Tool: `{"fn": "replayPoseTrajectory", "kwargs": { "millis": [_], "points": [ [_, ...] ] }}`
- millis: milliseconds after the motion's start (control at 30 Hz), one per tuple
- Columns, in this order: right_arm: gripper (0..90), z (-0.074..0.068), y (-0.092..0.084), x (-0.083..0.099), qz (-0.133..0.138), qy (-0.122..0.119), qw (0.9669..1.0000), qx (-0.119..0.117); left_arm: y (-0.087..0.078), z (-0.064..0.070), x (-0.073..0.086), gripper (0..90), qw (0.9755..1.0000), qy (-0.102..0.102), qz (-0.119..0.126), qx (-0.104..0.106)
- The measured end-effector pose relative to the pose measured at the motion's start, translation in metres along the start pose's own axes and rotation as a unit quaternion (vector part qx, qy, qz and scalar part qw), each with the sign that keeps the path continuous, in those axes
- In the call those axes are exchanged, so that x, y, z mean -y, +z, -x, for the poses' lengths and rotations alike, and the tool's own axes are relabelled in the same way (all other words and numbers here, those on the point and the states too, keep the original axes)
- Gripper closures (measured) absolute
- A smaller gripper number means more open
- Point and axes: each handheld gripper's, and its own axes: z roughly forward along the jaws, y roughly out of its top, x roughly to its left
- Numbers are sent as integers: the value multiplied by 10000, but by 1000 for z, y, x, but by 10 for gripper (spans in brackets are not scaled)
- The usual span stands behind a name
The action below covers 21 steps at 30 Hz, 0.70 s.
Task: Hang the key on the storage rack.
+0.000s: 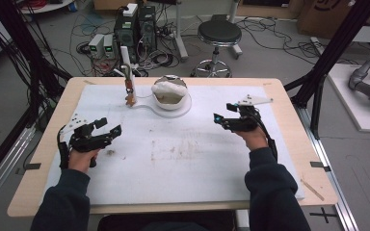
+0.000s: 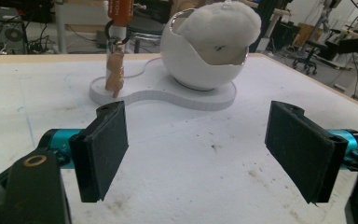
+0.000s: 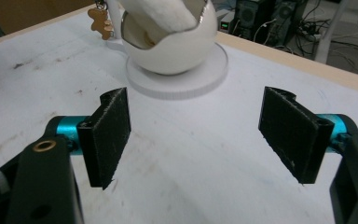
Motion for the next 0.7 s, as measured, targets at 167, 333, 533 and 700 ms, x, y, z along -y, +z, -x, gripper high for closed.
{"fn": "replayPoseTrajectory", "kwargs": {
  "millis": [167,333,533,700],
  "points": [
    [255,5,-26,29,-23,-107,9993,363,6,6,0,211,10000,59,-23,16],
    [246,10,-46,48,-28,-173,9979,616,7,7,-1,211,10000,37,49,-42],
    [228,16,-57,61,14,-88,9974,712,7,7,-1,211,10000,65,22,-62],
    [218,12,-57,63,-113,-253,9964,806,7,7,-1,211,10000,79,10,-36]
  ]
}}
